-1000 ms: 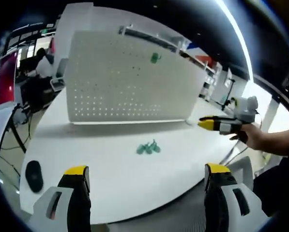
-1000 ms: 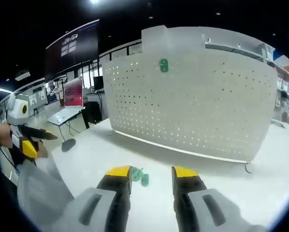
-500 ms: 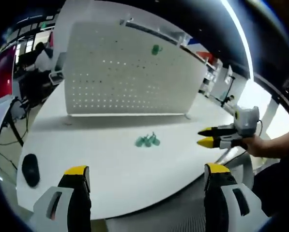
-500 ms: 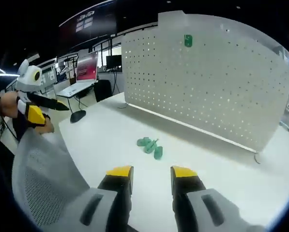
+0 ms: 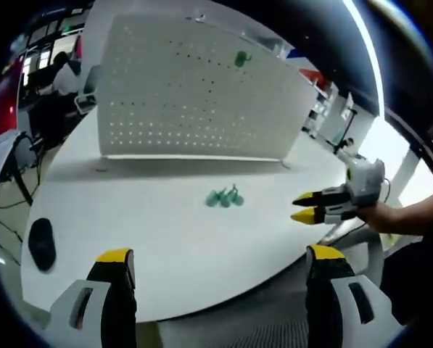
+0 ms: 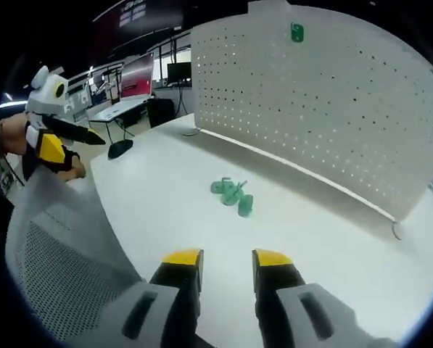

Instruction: Insert the hook assembly into the mounting plate slot until the hook locks in place.

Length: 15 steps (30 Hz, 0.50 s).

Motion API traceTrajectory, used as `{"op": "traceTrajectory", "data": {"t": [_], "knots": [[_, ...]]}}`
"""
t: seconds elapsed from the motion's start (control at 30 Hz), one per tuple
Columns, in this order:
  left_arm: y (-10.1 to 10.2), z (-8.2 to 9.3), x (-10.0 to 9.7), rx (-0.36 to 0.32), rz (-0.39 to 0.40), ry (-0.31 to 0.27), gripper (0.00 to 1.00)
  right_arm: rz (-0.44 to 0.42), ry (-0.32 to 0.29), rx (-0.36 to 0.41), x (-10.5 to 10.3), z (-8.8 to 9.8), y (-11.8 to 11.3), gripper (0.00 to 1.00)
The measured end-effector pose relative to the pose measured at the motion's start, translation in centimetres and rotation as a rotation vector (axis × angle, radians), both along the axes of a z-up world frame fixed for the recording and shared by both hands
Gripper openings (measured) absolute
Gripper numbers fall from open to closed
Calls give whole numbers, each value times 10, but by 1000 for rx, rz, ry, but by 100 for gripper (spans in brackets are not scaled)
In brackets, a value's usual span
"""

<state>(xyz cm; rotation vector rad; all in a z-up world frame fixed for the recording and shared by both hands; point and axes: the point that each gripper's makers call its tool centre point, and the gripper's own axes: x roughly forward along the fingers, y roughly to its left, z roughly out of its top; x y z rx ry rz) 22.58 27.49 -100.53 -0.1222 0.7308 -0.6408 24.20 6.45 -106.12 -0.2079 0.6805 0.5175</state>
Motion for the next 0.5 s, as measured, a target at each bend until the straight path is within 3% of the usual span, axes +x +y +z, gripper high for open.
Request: {"op": "traceTrajectory", "data": {"t": [0.5], "knots": [[1,-8,11,-10,15,32,100,70,31,-55,65,-32,21,18]]}}
